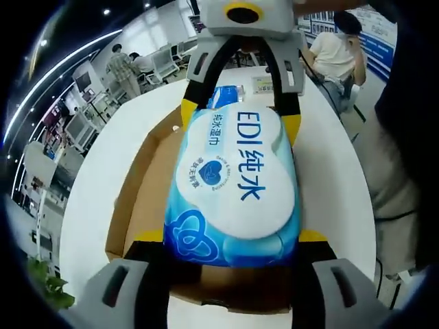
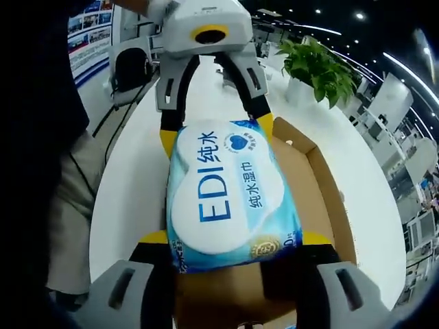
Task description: Operate the shoe box by opening the lid, removing the specified soft item, and placing it in the target area until the item is outside and the box remains undamaged.
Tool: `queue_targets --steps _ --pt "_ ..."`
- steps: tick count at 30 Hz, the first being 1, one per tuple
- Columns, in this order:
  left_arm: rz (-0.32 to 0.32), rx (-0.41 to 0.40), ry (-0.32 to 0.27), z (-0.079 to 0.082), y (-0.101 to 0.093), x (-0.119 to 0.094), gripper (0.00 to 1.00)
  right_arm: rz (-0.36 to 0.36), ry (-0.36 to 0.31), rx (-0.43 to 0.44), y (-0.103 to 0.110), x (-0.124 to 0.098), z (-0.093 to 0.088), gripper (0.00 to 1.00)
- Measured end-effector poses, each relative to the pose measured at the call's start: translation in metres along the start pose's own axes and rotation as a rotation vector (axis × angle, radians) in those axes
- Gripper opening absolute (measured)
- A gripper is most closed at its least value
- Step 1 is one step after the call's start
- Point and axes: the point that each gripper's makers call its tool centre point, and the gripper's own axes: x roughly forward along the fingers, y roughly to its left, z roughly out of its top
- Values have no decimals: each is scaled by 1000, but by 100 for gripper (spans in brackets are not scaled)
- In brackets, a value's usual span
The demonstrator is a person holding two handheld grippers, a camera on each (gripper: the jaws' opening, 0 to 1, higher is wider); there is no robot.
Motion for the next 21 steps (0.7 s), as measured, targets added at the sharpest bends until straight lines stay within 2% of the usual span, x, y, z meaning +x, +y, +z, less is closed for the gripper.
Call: queue_targets --steps 11,21 --pt "13 31 -22 16 -22 -11 69 -31 -31 3 22 -21 1 66" --pt "10 50 -45 26 -53 -20 69 -50 -39 8 52 -37 3 66"
